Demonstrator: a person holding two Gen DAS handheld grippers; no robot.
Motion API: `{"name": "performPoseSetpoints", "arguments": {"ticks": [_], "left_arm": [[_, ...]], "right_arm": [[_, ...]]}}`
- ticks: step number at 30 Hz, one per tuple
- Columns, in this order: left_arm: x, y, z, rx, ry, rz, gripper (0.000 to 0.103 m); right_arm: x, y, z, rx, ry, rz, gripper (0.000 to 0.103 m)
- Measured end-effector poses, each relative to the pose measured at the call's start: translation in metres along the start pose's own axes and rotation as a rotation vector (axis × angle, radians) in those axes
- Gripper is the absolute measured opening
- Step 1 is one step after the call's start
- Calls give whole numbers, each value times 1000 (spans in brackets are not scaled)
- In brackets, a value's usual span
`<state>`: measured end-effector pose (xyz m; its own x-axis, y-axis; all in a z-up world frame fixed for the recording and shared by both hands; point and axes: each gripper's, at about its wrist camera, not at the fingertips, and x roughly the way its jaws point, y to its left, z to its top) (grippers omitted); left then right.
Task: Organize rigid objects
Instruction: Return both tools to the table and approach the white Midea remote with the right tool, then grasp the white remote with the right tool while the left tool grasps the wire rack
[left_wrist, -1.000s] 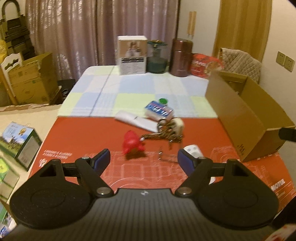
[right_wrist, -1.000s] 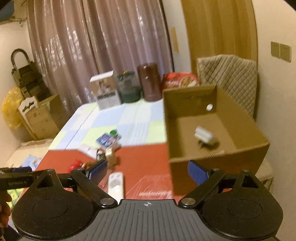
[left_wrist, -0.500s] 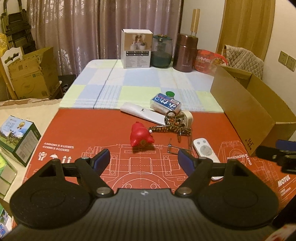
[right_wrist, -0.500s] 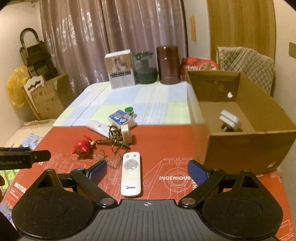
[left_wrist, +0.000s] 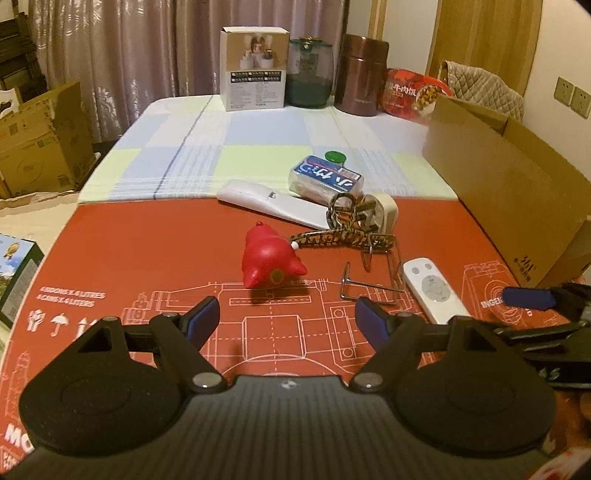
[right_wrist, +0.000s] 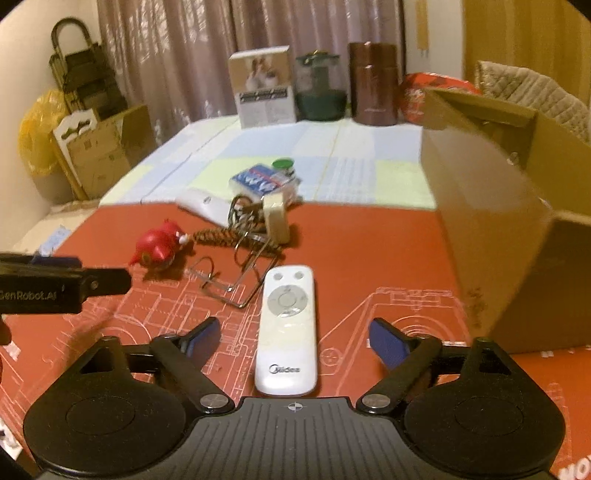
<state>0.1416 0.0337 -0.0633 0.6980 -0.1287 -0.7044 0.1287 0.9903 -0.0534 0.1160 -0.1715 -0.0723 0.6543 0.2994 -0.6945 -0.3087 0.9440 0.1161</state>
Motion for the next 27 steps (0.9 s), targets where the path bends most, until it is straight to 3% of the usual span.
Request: {"name": "performPoseSetpoints", "arguments": {"ticks": [12,14,27], "left_arm": [[21,-1,-2,-16,-10,-40,77],[22,-2,-3,-13,-7,-45,77],[31,-33,-2,61,-46,-117,78]], "right_arm": [[31,7,-5,-42,13,-31,49],[31,7,-4,-50,12,-36,38],[13,-25,-2,22,2,-159,37]]}}
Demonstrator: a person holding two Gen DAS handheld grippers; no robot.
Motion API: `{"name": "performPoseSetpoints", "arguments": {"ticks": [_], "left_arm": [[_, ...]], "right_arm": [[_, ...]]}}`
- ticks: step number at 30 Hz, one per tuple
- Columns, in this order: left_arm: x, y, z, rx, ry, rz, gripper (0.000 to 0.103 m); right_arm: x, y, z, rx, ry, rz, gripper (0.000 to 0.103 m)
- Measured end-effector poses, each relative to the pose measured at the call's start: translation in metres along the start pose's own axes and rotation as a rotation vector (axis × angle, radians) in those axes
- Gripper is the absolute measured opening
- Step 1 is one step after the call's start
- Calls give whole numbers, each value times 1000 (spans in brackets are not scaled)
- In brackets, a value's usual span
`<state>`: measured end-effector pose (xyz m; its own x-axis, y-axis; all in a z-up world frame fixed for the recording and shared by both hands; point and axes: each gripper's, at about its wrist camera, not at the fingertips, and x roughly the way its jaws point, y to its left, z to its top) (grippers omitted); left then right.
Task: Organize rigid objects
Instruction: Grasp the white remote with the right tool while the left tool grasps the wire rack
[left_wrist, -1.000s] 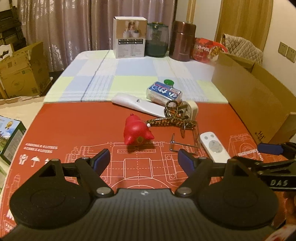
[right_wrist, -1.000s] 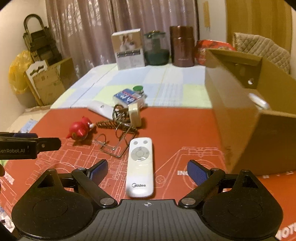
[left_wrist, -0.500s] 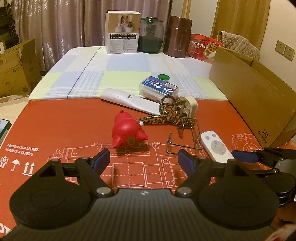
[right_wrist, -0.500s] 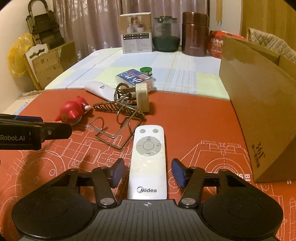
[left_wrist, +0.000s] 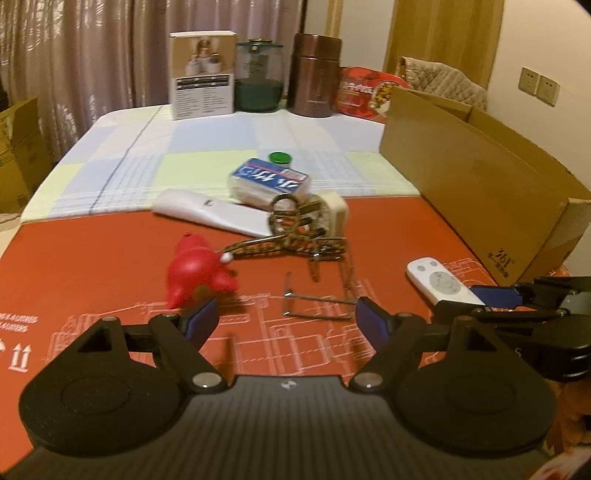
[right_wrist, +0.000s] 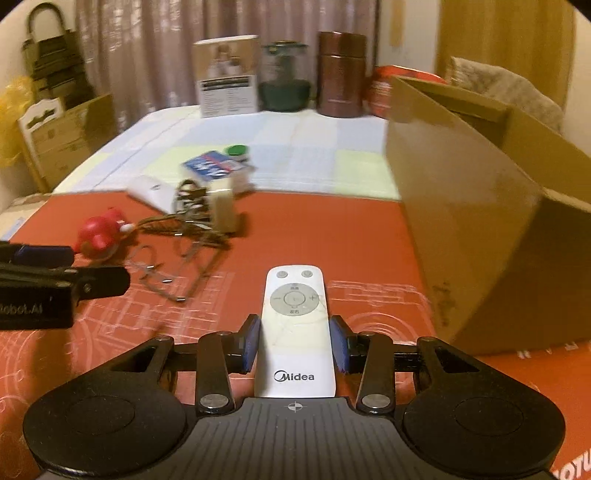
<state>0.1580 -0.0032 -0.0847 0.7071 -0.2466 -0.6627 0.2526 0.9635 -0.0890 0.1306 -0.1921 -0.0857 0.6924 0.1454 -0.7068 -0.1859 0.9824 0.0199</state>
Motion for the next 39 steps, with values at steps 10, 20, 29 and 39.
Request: {"name": "performPoseSetpoints", "arguments": {"ticks": [10,20,29,39], "left_arm": [[34,-19,7,26,10,-15,79],[53,-23,7,-8,8,21,62],[52,-25,6,-3,6,23,49],[39,-30,-1,29,32,22,49]], "right_arm": [[5,-11,-3,23,10,-9,37],[9,-10,-3,9,-11,-14,39],[13,-9,-2,1,-23,-20,41],[13,-9,-1,0,-12,-25,37]]}}
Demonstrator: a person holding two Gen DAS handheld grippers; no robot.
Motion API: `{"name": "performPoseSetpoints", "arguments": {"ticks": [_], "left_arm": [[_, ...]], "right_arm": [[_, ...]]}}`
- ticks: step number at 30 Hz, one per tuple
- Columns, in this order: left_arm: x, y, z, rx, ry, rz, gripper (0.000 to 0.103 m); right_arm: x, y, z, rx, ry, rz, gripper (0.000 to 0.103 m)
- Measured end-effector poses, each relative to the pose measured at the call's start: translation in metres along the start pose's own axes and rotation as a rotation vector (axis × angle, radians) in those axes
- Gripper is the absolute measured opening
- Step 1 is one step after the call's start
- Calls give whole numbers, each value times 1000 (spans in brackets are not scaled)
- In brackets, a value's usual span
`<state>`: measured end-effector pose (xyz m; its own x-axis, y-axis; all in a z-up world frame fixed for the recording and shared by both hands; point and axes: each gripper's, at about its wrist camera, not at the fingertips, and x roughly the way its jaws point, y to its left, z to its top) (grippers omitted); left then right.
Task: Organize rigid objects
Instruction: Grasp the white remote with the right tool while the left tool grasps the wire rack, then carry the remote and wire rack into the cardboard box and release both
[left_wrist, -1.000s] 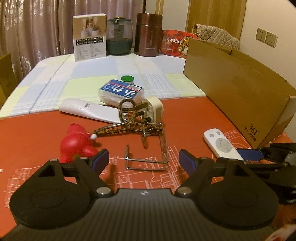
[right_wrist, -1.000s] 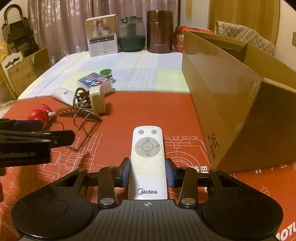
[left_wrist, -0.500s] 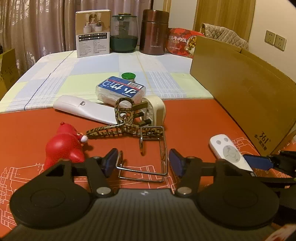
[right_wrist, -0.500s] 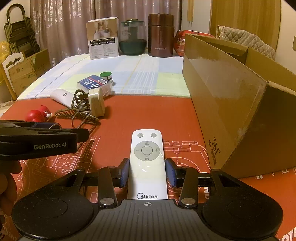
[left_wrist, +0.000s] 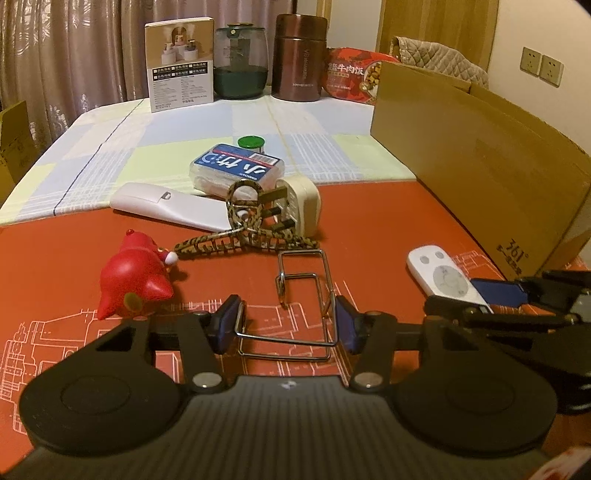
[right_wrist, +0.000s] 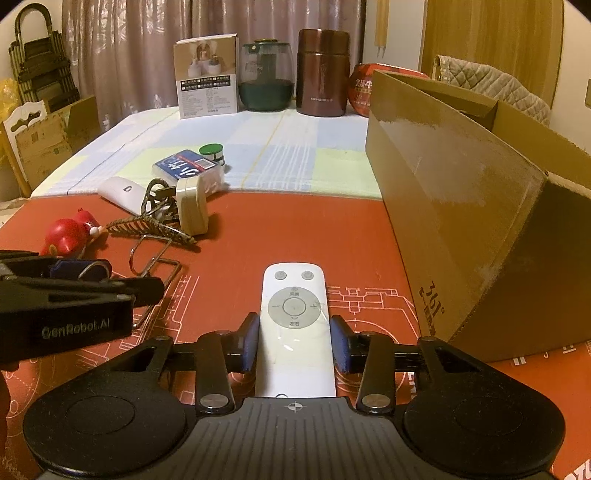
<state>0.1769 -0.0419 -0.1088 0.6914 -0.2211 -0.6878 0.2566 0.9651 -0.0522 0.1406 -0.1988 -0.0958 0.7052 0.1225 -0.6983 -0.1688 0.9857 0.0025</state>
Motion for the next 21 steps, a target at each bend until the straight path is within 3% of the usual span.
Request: {"name": "performPoseSetpoints", "arguments": {"ticks": [9,21], "left_arm": [[-17,0,0,-10,18,-3,49],[-69,-5,-4,-52,26,11,49]], "right_arm": [[-13,-3,1,33,42,9,37],[-66,-7,1,46,2,22,37]]}}
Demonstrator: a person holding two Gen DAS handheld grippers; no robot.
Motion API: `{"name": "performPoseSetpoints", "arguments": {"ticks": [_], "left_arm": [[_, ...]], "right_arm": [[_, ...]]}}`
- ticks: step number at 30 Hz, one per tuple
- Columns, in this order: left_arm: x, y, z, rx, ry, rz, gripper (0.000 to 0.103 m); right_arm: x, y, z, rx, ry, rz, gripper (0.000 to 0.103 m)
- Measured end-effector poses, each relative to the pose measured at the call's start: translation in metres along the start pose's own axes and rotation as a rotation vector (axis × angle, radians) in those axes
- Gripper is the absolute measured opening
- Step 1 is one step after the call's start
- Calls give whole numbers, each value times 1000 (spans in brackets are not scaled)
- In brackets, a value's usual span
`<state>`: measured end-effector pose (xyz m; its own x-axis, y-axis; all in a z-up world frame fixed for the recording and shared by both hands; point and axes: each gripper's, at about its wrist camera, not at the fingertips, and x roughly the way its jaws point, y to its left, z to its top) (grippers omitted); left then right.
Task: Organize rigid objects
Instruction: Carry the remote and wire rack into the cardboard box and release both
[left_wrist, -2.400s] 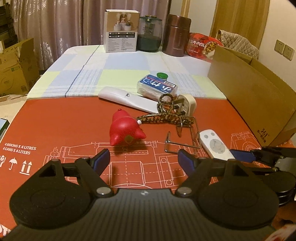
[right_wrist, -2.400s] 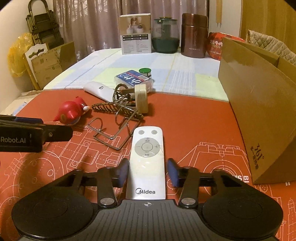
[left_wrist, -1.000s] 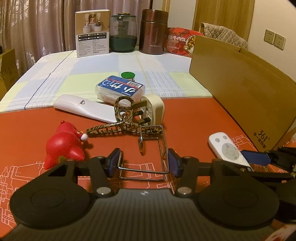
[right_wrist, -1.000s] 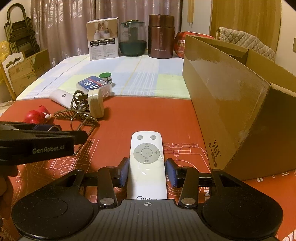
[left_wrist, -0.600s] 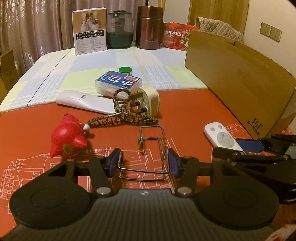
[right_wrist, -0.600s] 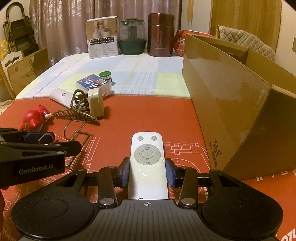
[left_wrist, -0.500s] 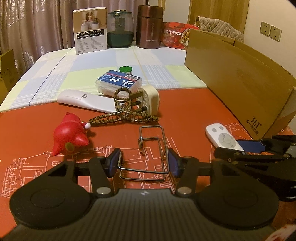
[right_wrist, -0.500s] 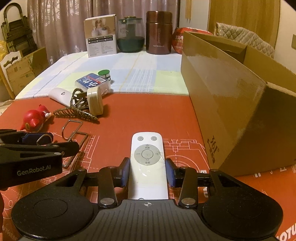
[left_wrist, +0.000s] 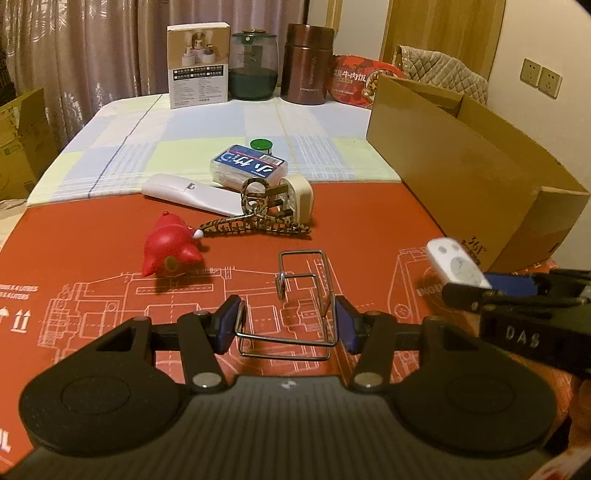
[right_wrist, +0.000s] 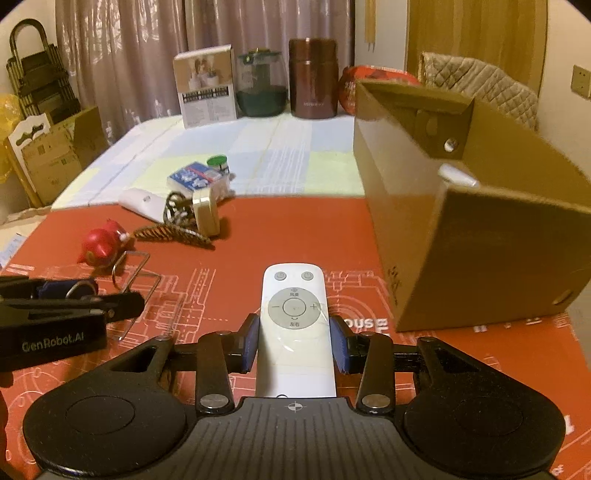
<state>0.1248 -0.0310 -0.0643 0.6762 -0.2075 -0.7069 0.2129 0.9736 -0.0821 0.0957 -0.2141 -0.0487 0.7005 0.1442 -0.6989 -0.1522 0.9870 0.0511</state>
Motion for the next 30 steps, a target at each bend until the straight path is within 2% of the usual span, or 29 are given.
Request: {"name": "performPoseSetpoints", "arguments": {"ticks": [9,18,25,30], "left_arm": [[-42,-19,14,16,-50,-18,49],[-71,-47,34,47,-101,-52,49],[-77,-86,55,92,-121,-117,49],[-71,-120,76,128,-139,-168,49]], "right_arm": [[-51,-4,18,8,-85,6,37],[-90,-24,40,22,-157,-16,37],[-111,-67,74,63,-189,-39,37],[-114,-106,98,80,-200,-92,37]]}}
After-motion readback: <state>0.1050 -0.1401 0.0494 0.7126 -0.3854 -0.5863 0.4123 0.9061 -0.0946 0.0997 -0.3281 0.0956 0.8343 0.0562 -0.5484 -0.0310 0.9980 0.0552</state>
